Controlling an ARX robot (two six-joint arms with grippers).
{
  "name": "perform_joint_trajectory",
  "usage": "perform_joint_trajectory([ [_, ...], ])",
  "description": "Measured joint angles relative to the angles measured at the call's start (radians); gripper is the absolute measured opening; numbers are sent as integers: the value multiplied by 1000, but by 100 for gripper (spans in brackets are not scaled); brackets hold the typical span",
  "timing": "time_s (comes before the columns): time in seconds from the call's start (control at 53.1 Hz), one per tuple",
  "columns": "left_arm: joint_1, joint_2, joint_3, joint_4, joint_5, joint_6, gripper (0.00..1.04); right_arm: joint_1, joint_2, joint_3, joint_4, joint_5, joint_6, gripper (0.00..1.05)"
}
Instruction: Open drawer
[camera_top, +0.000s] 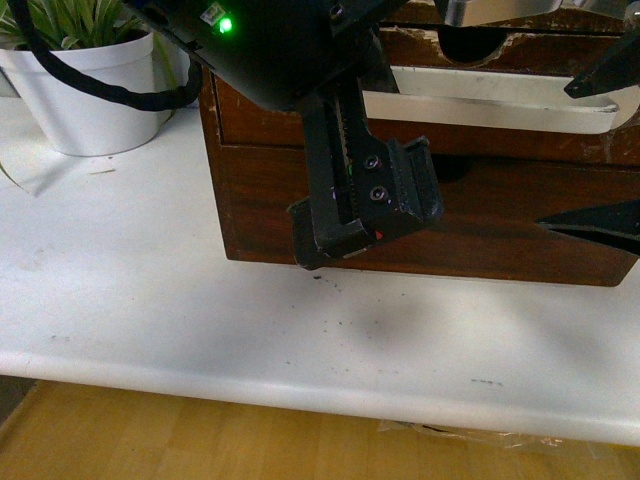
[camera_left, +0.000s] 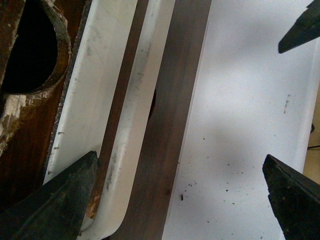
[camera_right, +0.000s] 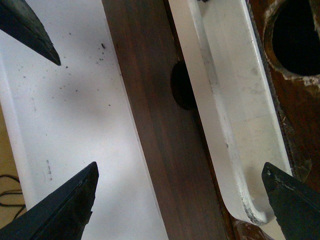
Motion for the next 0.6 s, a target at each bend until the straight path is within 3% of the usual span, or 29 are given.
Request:
perform_joint_trajectory([
  [0.263,-4,1,7,-37,11,16,98,3,21,48,-147,-3,-67,96],
  [0.602,-24,-69,1,-253,33,130,99,-3,-26,46,-306,-81,-160,96],
])
